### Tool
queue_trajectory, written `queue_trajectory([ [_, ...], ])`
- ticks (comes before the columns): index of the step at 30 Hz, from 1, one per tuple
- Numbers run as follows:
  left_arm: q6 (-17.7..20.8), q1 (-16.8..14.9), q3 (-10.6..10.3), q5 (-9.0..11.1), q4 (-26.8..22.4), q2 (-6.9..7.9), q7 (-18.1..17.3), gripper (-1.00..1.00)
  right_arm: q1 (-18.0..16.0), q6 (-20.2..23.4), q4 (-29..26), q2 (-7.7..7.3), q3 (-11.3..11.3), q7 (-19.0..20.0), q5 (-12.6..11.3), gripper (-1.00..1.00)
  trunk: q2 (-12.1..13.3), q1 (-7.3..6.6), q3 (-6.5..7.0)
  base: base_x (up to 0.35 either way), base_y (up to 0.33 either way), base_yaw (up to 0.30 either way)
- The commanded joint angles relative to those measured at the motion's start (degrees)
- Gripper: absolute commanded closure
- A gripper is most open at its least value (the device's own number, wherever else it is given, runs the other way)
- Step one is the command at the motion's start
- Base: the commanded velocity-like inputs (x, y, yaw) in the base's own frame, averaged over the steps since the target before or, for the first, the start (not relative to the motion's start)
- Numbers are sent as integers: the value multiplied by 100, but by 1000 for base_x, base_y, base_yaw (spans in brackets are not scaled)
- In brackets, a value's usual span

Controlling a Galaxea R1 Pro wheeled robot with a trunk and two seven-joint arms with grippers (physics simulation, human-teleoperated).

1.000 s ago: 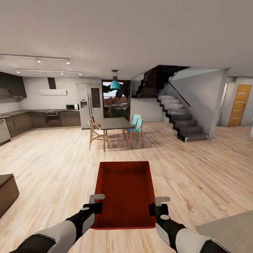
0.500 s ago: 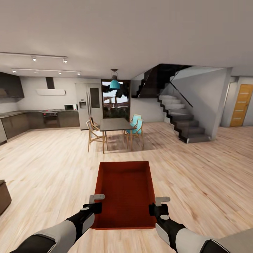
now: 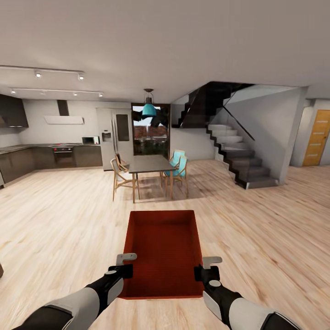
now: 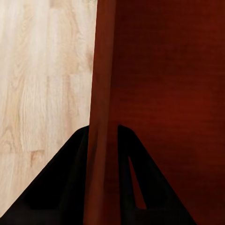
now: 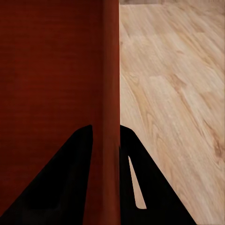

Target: Move the two storage containers from the living room to the garage. In the garage, place one container on the floor and stack the other container on top of it (either order is fine).

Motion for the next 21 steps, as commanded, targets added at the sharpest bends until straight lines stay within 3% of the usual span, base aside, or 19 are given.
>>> queue_trajectory([
  [1,-67,-13,366,-11,-14,15,471,100,1,16,0,0,93,66,-68,100,-7,5,-9,323,0,0],
  [21,-67,-13,366,-15,-14,15,471,100,1,15,0,0,93,66,-62,100,-7,5,-9,323,0,0],
])
